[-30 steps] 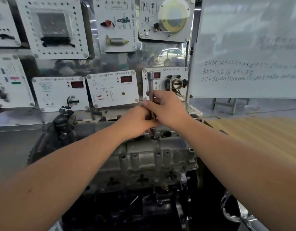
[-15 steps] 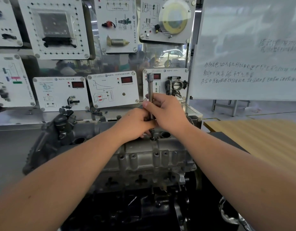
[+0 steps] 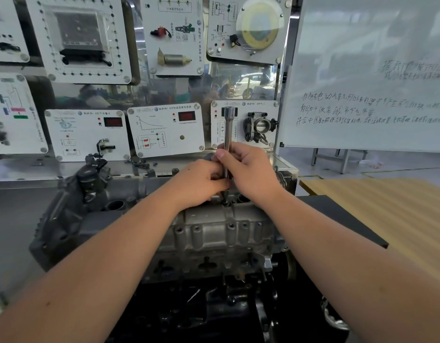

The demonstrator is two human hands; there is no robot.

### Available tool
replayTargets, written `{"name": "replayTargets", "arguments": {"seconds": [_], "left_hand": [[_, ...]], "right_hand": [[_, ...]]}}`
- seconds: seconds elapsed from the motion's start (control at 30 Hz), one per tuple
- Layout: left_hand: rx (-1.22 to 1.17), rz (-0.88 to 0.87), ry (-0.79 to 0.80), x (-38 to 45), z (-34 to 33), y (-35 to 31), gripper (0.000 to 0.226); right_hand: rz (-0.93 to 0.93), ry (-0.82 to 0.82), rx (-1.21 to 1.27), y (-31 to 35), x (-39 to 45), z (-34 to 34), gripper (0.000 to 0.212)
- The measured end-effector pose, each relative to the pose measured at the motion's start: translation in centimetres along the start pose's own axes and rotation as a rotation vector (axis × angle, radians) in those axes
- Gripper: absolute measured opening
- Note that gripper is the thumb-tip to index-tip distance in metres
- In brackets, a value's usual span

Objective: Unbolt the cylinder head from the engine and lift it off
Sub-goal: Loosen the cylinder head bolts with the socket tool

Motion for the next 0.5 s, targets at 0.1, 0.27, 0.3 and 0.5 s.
{"name": "replayTargets", "arguments": {"seconds": [0.1,0.27,0.3,0.5], "left_hand": [[-0.01,0.006,0.015,0.04,-0.05,0.06,0.022],[-0.071,-0.02,0.018,0.08,-0.17,0.01,0.014],[-0.068,-0.018,0.015,0.12,-0.24,0.05,0.009],[-0.045,0.037,-0.008,0.16,-0.3,0.46,0.031]], "right_hand": [[0.034,-0.001,-0.045,-0.08,-0.13,-0.16,0.021],[0.095,-0.123,-0.15,0.47,-0.54,-0.14,0.012],[0.101,-0.147,-0.161,0.61,-0.61,-0.12,0.016],[0.073,-0.097,-0.173,0.44,-0.43,-0.22,0.025]]}}
Point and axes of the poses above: each hand's wrist, its own x-axis towards the middle knuckle, its own z-axis out of the back of the hand, y = z × x, the point moved 3 cm from there along x, towards the middle knuckle, and after that the axes turned 9 degrees about -y, right-handed, at the moved point
